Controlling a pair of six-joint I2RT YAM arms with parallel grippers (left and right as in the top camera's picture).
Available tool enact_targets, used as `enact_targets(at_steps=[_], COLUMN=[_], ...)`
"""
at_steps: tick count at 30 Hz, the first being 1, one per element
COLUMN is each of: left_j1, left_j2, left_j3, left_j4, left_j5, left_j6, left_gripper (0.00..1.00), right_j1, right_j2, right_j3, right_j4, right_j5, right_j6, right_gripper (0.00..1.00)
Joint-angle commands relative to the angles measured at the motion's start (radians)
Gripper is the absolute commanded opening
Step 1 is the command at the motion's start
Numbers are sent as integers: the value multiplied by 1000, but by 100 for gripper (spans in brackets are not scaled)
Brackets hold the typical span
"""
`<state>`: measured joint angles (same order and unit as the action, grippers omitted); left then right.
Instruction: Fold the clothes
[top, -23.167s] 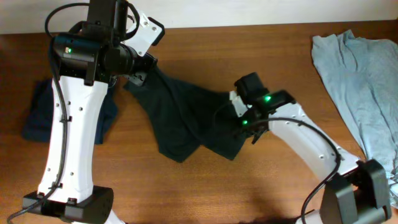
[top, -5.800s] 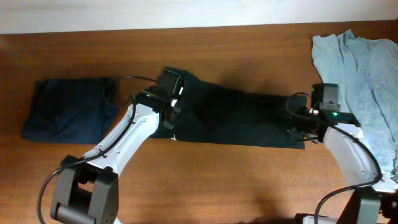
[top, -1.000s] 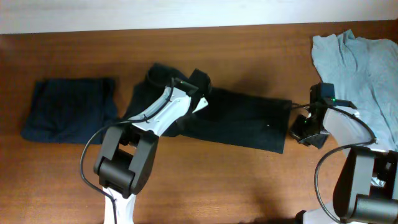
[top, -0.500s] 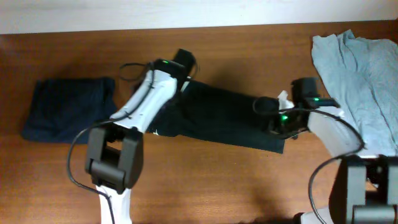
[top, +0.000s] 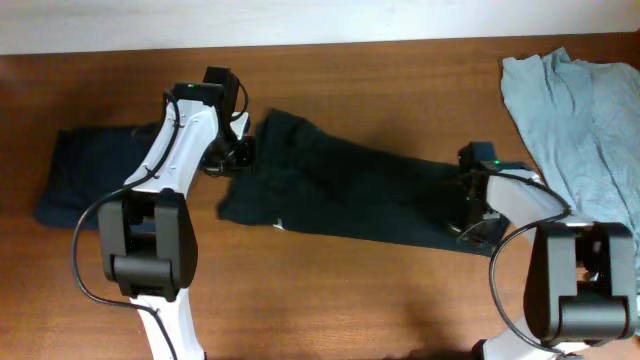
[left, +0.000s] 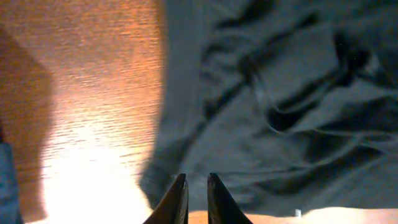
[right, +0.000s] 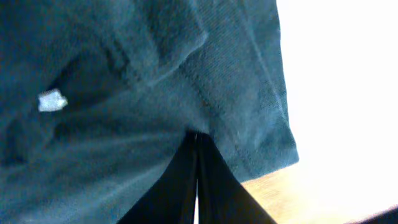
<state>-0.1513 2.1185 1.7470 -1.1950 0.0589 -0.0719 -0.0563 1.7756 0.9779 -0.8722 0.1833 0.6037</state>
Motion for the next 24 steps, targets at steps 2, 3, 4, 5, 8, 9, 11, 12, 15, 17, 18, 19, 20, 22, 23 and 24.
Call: enact_targets(at_steps=[2, 3, 4, 5, 8, 9, 11, 12, 15, 17, 18, 19, 20, 22, 23, 24], left_j1=[-8, -10, -13, -21, -45, -53, -57, -56, -58, -58, -58, -58, -58, -58, -58, -58], left_j2=[-31, -31, -31, -31, -31, -31, -35, -39, -50, -51, -51, -51, -51, -51, -51, -51], left_j3=[13, 13, 13, 13, 13, 13, 13, 13, 14, 14, 14, 14, 14, 14, 14, 14], left_j4=[19, 26, 31, 35, 36, 40, 49, 56, 65, 61, 58, 55, 53, 54, 55, 54], left_j5=[47, 82, 106, 122, 121, 121, 121, 121, 121, 121, 121, 121, 121, 121, 121, 121], left_j6=[25, 62, 87, 113, 175, 195, 195, 195, 194, 195, 195, 195, 195, 195, 195, 195], left_gripper=[12, 12, 12, 12, 12, 12, 12, 11, 12, 12, 12, 12, 12, 12, 12, 12], right_j1=[-35, -36, -36, -36, -35, -35, -31, -15, 58, 112, 145, 163, 190, 221, 228, 232], right_j2=[27, 11, -12, -36, -141, -189, -233, -241, -216, -181, -150, -130, -94, -38, -13, 14], right_j3=[0, 11, 24, 34, 54, 55, 55, 55, 53, 53, 53, 53, 53, 53, 53, 53], right_j4=[-2, -2, -3, -3, 14, 30, 43, 58, 85, 106, 123, 133, 147, 164, 172, 181], right_j5=[-37, -81, -126, -164, -329, -441, -571, -636, -636, -588, -563, -554, -540, -502, -486, -484], right_j6=[-101, -142, -166, -184, -246, -307, -350, -388, -433, -431, -431, -431, -432, -432, -432, -432], right_gripper=[4, 4, 4, 4, 4, 4, 6, 12, 13, 12, 9, 8, 4, 4, 4, 4])
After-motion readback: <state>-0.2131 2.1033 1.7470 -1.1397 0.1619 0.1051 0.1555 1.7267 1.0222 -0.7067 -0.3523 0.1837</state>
